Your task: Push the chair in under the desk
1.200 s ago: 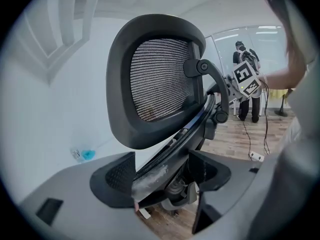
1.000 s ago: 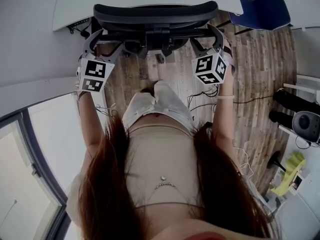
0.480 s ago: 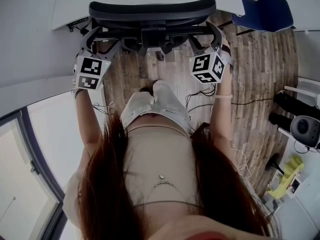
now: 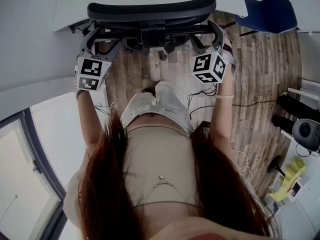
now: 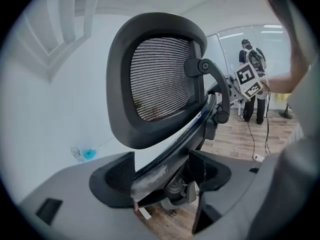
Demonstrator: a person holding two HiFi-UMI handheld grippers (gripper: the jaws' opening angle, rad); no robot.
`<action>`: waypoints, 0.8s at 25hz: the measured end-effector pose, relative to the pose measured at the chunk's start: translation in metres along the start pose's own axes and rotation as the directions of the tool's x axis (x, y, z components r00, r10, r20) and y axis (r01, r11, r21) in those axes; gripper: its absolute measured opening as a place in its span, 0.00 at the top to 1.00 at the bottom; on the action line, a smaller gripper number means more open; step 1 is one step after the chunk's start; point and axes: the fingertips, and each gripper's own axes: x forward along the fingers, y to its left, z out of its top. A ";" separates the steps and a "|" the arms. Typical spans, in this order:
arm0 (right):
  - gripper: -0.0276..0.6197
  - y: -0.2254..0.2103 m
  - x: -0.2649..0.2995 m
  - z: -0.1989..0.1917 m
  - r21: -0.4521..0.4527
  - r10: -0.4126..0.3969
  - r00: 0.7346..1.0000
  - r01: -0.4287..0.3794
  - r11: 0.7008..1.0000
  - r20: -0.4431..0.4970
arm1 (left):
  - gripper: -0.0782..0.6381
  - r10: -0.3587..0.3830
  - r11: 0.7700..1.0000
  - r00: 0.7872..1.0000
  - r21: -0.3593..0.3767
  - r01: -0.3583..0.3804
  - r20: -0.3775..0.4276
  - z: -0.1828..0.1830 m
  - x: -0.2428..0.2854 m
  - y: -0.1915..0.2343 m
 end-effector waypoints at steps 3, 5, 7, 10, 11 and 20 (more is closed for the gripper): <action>0.45 -0.002 0.003 -0.001 -0.001 -0.001 1.000 0.001 1.000 0.003 | 0.43 0.002 1.000 1.000 -0.001 -0.002 0.003 0.000 0.003 0.000; 0.45 -0.003 0.006 -0.001 -0.002 -0.002 1.000 0.002 1.000 0.003 | 0.43 0.004 1.000 1.000 -0.001 -0.004 0.006 0.001 0.005 0.002; 0.45 -0.004 0.008 -0.001 -0.003 -0.002 1.000 0.002 1.000 0.001 | 0.43 0.006 1.000 1.000 -0.002 -0.006 0.006 0.001 0.006 0.003; 0.45 -0.005 0.012 -0.001 -0.004 -0.003 1.000 0.003 1.000 -0.001 | 0.43 0.009 1.000 1.000 -0.002 -0.009 0.007 0.001 0.009 0.005; 0.45 -0.006 0.014 0.000 -0.005 -0.002 1.000 0.002 1.000 -0.003 | 0.43 0.009 1.000 1.000 -0.002 -0.009 0.006 0.002 0.011 0.006; 0.44 -0.018 0.023 0.000 -0.004 0.001 1.000 -0.001 1.000 -0.010 | 0.43 0.009 1.000 1.000 0.002 -0.009 0.011 0.011 0.021 0.013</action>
